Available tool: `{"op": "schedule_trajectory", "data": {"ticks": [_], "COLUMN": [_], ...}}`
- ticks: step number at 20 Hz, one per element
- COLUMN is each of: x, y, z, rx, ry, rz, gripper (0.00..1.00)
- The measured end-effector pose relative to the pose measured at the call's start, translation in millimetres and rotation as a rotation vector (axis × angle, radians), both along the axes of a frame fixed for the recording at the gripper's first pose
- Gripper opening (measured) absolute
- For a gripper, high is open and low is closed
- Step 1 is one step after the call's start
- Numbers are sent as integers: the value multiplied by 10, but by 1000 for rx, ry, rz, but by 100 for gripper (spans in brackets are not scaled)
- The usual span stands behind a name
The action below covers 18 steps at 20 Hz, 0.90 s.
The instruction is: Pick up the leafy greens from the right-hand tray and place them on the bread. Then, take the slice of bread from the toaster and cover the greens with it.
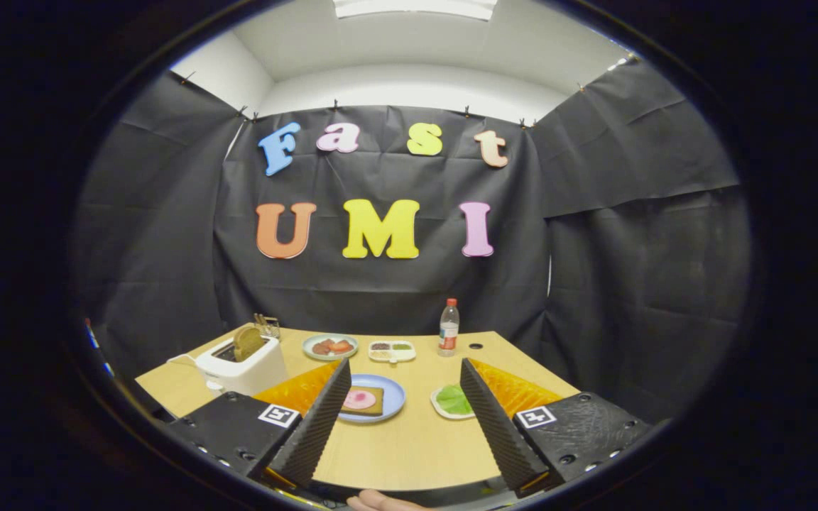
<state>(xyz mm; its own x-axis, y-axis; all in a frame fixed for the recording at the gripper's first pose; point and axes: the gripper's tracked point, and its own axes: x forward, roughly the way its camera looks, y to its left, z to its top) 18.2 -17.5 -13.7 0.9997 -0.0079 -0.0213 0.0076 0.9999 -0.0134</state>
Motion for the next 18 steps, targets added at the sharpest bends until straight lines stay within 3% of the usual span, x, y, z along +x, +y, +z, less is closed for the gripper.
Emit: {"op": "schedule_trajectory", "data": {"ticks": [3, 10, 14, 18], "x": [267, 1299, 1937, 2372], "y": [-121, -704, -934, -1151], "z": [-138, -596, -1097, -1576], "rx": [-11, -13, 7, -55], "ry": [14, 112, 262, 404], "rz": [12, -70, -84, -109], "gripper": [95, 95, 95, 95]}}
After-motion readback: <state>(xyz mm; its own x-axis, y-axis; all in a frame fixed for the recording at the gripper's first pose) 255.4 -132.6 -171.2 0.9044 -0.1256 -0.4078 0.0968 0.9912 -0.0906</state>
